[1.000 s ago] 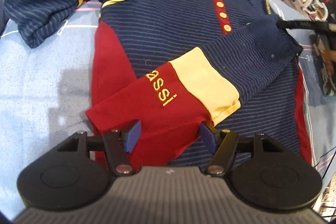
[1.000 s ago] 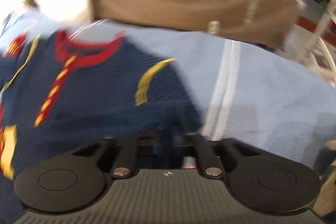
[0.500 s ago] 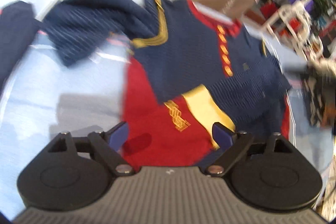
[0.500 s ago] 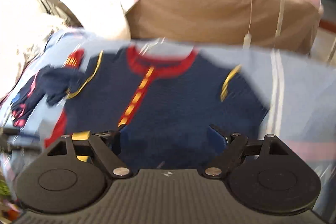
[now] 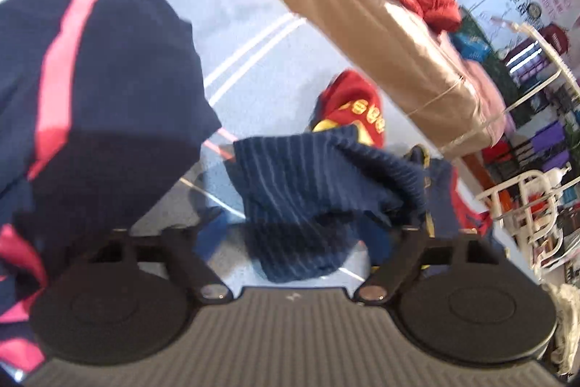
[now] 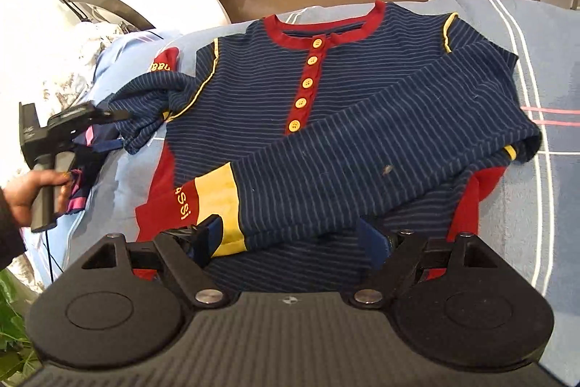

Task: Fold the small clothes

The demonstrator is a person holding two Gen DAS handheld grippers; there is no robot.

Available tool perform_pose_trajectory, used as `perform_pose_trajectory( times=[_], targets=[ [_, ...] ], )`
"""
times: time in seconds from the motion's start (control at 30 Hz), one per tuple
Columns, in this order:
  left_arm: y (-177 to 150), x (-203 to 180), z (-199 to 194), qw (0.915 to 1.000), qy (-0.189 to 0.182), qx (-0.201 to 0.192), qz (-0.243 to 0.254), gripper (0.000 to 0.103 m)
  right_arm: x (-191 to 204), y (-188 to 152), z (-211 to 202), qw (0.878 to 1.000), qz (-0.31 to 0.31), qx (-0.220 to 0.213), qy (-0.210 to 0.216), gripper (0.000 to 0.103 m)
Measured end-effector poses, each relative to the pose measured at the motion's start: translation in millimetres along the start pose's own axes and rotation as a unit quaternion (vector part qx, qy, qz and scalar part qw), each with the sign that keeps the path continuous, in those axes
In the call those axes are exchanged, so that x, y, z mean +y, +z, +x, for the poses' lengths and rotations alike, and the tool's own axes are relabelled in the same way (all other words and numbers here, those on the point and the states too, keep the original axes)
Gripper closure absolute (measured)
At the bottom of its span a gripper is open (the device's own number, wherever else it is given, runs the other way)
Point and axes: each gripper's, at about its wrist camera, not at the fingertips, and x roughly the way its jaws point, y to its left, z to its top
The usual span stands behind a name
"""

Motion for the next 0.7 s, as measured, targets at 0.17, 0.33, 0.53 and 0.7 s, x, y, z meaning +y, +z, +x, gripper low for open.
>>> perform_pose_trajectory(
  times=[0.17, 0.33, 0.53, 0.7],
  targets=[
    [5.6, -3.9, 20.8, 0.9997, -0.022, -0.003, -0.007, 0.091, 0.6, -8.9, -6.7, 1.000, 0.017, 0.000, -0.023, 0.000],
    [28.0, -10.9, -6.2, 0.9978, -0.017, -0.064, -0.004, 0.095, -2.8, -13.8, -10.0, 0.998, 0.048, -0.008, -0.032, 0.000],
    [82.2, -31.2, -81.8, 0.9870, 0.016, -0.136, 0.083, 0.098, -7.4, -13.2, -7.8, 0.997, 0.072, -0.014, -0.029, 0.000],
    [89.2, -54.9, -92.2, 0.9855, 0.016, -0.121, 0.118, 0.099, -9.5, -12.2, -4.1, 0.996, 0.084, -0.012, -0.021, 0.000]
  ],
)
